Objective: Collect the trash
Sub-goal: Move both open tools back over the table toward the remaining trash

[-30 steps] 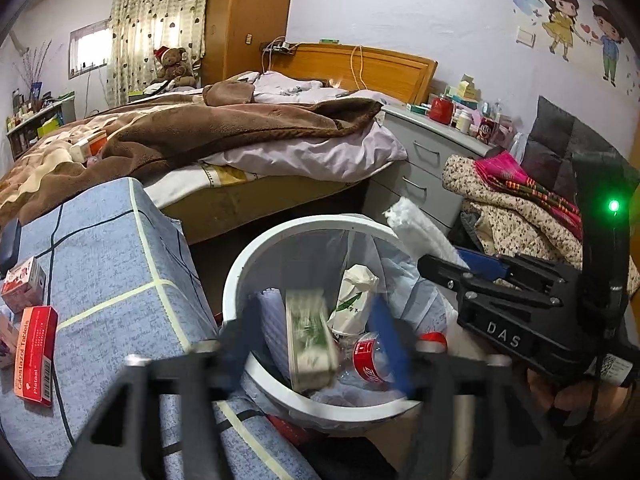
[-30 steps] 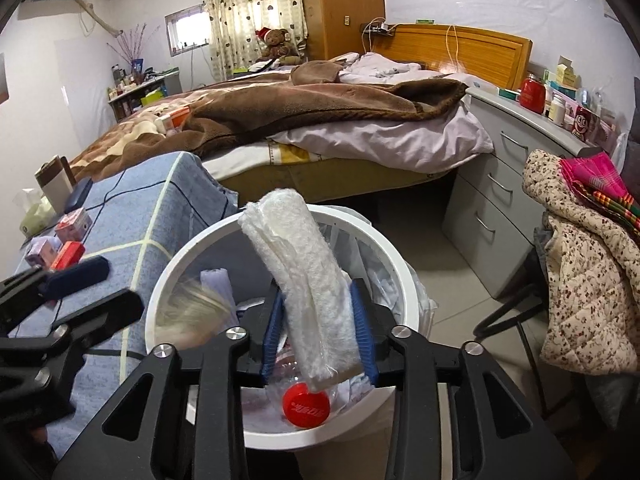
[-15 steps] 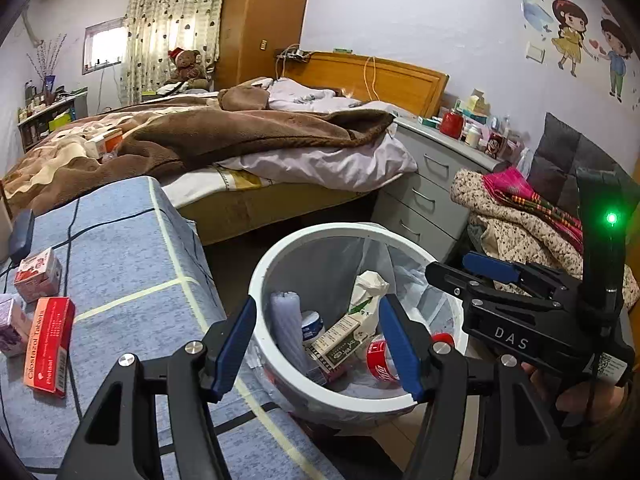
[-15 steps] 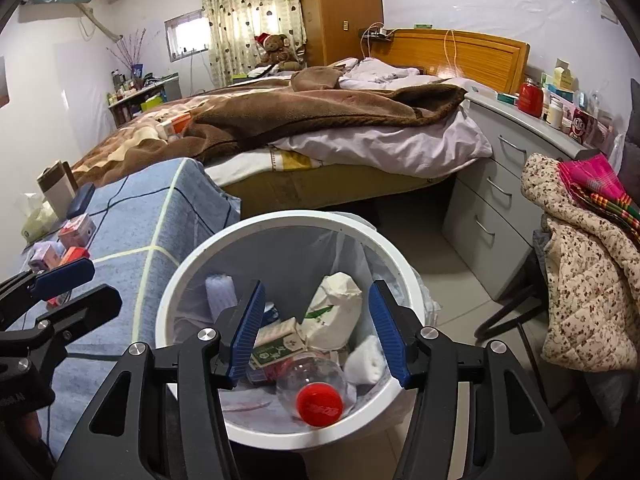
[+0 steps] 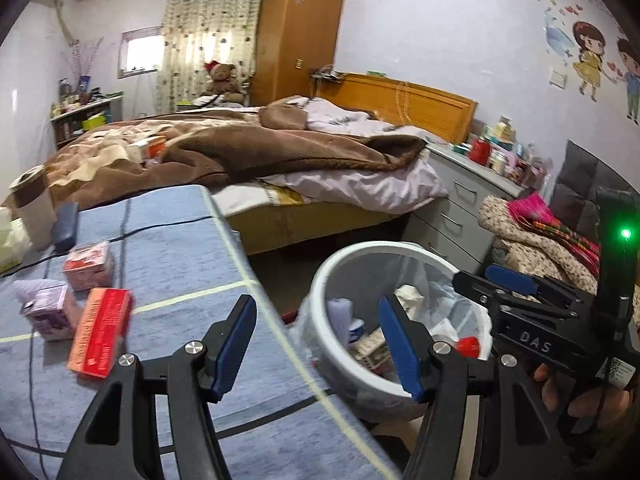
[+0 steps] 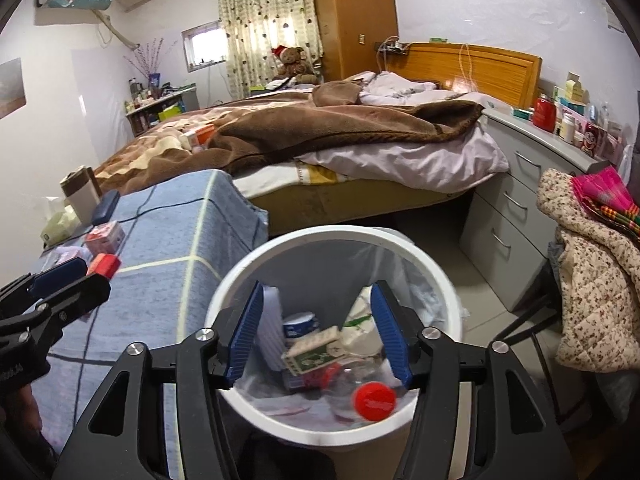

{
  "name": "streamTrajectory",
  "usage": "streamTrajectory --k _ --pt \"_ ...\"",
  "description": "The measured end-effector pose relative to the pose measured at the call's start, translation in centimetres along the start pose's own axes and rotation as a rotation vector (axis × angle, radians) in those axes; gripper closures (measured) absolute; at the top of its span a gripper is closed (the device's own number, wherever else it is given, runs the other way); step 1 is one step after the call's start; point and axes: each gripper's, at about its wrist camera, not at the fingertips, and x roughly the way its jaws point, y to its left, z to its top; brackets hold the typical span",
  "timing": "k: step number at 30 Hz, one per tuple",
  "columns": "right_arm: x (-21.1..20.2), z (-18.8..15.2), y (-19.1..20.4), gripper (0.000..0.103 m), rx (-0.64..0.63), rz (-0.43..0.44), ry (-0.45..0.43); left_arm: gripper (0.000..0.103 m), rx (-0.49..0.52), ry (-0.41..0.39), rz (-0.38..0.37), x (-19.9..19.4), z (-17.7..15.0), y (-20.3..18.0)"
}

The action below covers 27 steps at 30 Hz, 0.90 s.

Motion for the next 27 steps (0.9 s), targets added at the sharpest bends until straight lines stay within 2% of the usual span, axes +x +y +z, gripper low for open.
streamTrajectory --k 12,27 --pt "1.2 -0.1 4.6 0.038 -0.048 0.09 0.015 0.037 -0.118 -0.037 0.154 -3.2 -1.1 8.0" --pt "3.9 0.6 10.3 0.037 -0.138 0.188 0.041 0.034 -0.238 -0.038 0.298 -5.2 -2.7 16.1"
